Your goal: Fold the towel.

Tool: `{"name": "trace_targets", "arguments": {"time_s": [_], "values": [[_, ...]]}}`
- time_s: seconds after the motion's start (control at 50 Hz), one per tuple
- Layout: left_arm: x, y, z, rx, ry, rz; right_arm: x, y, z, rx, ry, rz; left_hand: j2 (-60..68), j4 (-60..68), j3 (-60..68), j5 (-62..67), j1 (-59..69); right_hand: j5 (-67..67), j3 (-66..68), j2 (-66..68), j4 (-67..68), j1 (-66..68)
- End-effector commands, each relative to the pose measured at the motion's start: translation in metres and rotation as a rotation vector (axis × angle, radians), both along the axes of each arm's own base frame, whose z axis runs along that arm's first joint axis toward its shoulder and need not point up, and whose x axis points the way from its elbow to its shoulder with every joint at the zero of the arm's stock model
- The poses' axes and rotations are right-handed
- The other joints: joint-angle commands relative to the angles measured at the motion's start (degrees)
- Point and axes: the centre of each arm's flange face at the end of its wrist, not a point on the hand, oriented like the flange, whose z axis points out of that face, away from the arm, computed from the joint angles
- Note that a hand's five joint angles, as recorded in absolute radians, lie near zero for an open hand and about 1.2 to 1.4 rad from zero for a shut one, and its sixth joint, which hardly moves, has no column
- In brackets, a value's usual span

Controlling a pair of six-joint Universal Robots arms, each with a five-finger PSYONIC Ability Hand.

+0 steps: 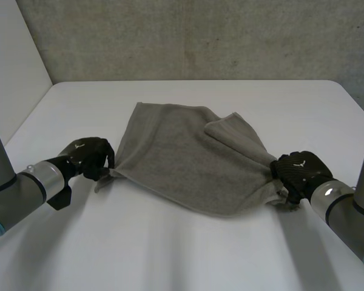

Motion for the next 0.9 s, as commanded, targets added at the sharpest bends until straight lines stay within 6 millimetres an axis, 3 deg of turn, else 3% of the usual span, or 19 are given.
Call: {"name": "trace_targets", "arguments": {"time_s": [0.02,0.14,0.32,0.44,0.52,0.56,0.72,0.9], "values": [[0.001,0.001,-0.005,0.002,-0.001,0.001,-0.010,0.011,0.007,-0.013,-0.054,-0.045,3.0,1.8,2.6,2.9,4.0,-1.7,-0.5,-0.7,-0.1,-1.6],[0.000,0.003,-0.008,0.010,-0.001,0.000,-0.022,0.009,0.022,-0.054,-0.091,-0.094,3.0,1.8,2.6,2.9,4.0,-16.1,-15.0,-15.2,-14.6,-16.1],[-0.001,0.005,-0.018,0.036,-0.004,-0.005,-0.028,0.008,0.041,-0.089,-0.110,-0.100,3.0,1.8,2.6,2.9,4.0,-15.8,-14.7,-14.9,-14.3,-15.8],[-0.001,0.006,-0.022,0.042,-0.004,-0.006,-0.039,0.012,0.043,0.035,-0.097,-0.116,3.0,1.8,2.6,2.9,4.0,-14.8,-13.7,-13.9,-13.3,-14.8],[-0.002,0.006,-0.022,0.037,-0.004,-0.008,-0.041,0.014,0.039,0.126,-0.122,-0.079,2.8,1.7,2.4,2.7,3.8,-12.4,-11.3,-11.5,-10.9,-12.4],[-0.002,0.007,-0.022,0.037,-0.004,-0.011,-0.040,0.015,0.036,0.154,-0.131,-0.061,-11.9,-13.1,-12.3,-12.0,-10.9,-11.8,-10.6,-10.8,-10.2,-11.7],[-0.003,0.008,-0.022,0.036,-0.005,-0.015,-0.035,0.015,0.017,0.240,-0.138,-0.035,-30.6,-31.8,-31.0,-30.7,-29.6,-10.2,-9.1,-9.3,-8.7,-10.2],[-0.004,0.007,-0.023,0.029,-0.004,-0.016,-0.034,0.015,0.009,0.269,-0.134,-0.033,-31.6,-32.8,-32.0,-31.8,-30.7,-8.9,-7.8,-8.0,-7.4,-8.9]]}}
